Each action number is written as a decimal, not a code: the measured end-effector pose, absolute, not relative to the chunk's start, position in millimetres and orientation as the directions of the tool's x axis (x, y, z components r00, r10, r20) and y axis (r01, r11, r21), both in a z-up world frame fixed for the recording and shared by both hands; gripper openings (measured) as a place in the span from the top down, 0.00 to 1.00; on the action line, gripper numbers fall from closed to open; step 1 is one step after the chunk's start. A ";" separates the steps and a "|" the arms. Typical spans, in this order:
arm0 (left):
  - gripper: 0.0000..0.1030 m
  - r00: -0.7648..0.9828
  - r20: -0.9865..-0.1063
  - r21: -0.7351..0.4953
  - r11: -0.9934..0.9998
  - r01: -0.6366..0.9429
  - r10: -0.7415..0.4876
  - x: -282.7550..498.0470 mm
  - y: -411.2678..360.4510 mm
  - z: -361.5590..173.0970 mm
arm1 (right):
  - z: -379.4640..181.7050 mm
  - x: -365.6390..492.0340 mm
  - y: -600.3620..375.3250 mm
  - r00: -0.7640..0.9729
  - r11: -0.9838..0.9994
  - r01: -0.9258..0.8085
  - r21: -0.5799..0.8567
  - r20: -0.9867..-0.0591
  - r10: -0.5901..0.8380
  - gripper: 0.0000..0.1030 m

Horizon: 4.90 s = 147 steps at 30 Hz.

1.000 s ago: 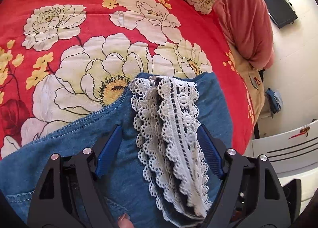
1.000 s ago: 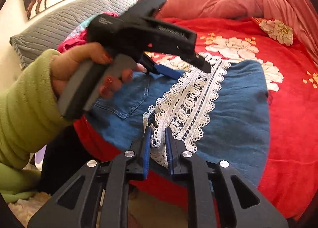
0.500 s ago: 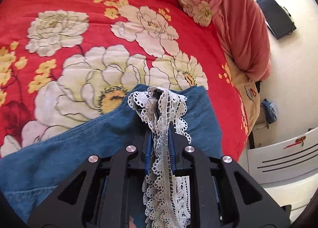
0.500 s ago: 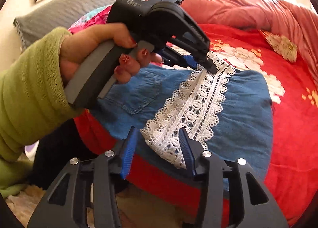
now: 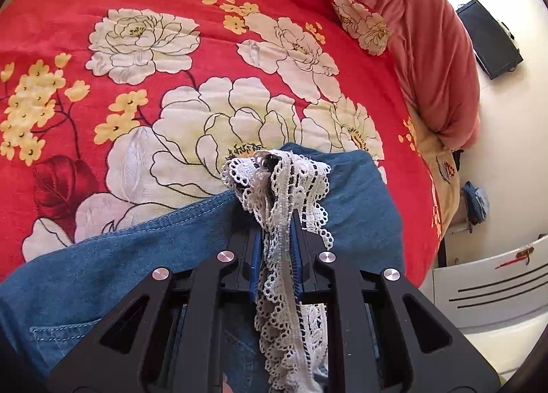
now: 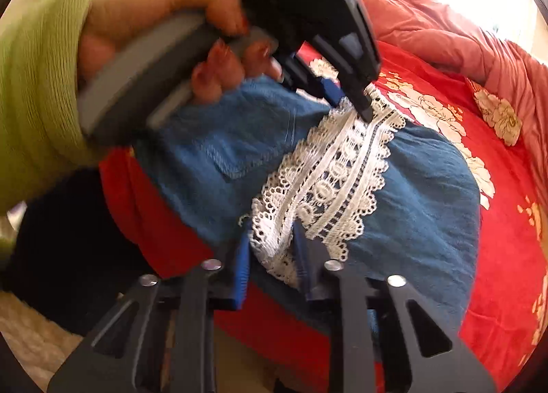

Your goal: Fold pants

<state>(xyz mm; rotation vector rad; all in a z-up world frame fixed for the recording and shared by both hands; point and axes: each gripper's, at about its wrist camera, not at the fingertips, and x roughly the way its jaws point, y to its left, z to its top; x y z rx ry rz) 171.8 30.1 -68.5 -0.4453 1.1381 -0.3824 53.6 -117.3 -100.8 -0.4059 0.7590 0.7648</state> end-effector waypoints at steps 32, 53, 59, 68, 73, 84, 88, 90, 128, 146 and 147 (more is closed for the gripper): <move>0.67 0.490 -0.809 -0.242 0.944 0.225 -0.324 75.0 -20.9 -54.2 | -111.8 98.3 -226.7 0.487 0.861 -0.495 0.117 -0.783 0.386 0.57; 0.35 0.553 -0.795 -0.189 0.968 0.165 -0.250 42.7 -12.5 -34.6 | -85.5 83.5 -236.4 0.542 0.879 -0.443 0.176 -0.729 0.419 0.32; 0.31 0.579 -0.780 -0.189 0.972 0.140 -0.236 37.1 -1.0 -23.5 | -74.6 82.2 -235.7 0.561 0.884 -0.437 0.167 -0.718 0.413 0.22; 0.26 0.620 -0.758 -0.176 0.979 0.107 -0.204 27.6 18.5 -11.9 | -59.9 85.1 -220.6 0.581 0.882 -0.449 0.144 -0.703 0.411 0.14; 0.22 0.650 -0.739 -0.177 0.982 0.064 -0.176 18.6 40.8 -3.1 | -46.7 91.4 -201.4 0.585 0.867 -0.485 0.118 -0.693 0.421 0.14; 0.19 0.670 -0.739 -0.152 0.986 -0.066 -0.069 -2.6 97.3 -2.3 | -24.9 109.6 -127.4 0.546 0.782 -0.621 0.050 -0.688 0.478 0.13; 0.19 0.658 -0.751 -0.154 0.982 -0.110 -0.045 -8.1 114.7 -8.9 | -21.1 120.4 -96.7 0.522 0.742 -0.670 0.025 -0.694 0.496 0.13; 0.19 0.653 -0.757 -0.155 0.980 -0.125 -0.036 -10.3 121.6 -12.1 | -21.6 124.8 -83.9 0.502 0.724 -0.690 0.029 -0.701 0.506 0.13; 0.45 0.574 -0.788 -0.390 0.902 -0.184 -0.223 -1.5 156.2 -76.9 | -92.4 162.2 88.0 -0.004 0.277 -0.945 0.175 -0.852 0.523 0.67; 0.53 0.645 -0.720 -0.351 0.936 -0.020 -0.256 15.4 77.7 0.8 | -10.8 184.0 -54.7 0.074 0.334 -0.893 0.302 -0.635 0.769 0.72; 0.53 0.643 -0.717 -0.352 0.936 -0.001 -0.269 20.3 66.7 4.3 | -11.2 185.5 -60.9 0.083 0.342 -0.889 0.303 -0.630 0.772 0.72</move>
